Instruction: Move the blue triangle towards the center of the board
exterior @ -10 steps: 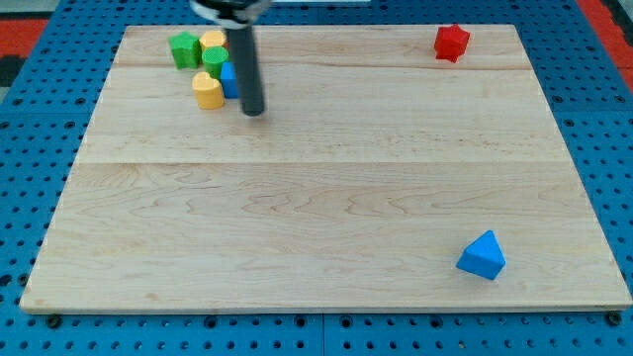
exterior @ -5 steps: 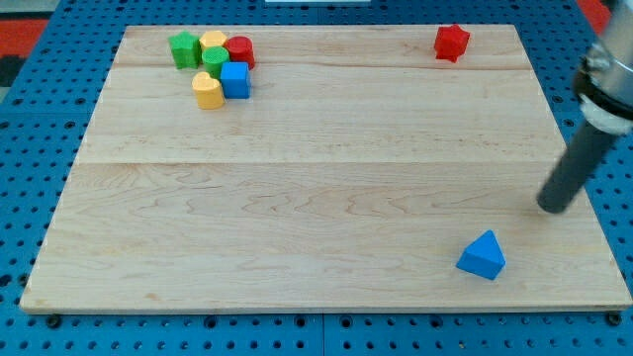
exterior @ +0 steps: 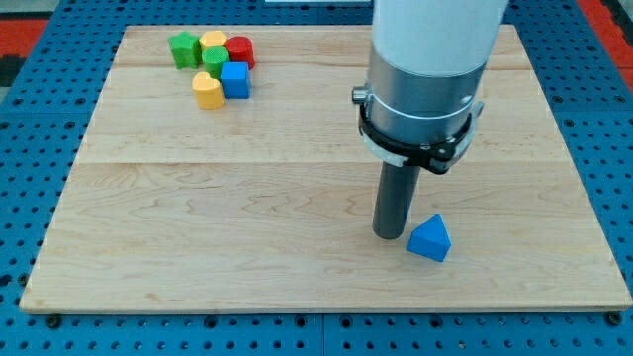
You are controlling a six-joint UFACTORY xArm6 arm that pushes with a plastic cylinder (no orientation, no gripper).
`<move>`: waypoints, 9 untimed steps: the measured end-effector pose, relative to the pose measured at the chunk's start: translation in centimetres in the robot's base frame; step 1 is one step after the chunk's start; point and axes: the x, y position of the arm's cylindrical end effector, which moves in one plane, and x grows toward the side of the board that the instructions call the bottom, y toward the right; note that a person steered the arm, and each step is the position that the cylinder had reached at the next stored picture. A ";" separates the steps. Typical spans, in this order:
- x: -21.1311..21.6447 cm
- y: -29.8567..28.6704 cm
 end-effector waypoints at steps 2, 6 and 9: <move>3.8 3.9; -1.4 11.9; 0.2 16.6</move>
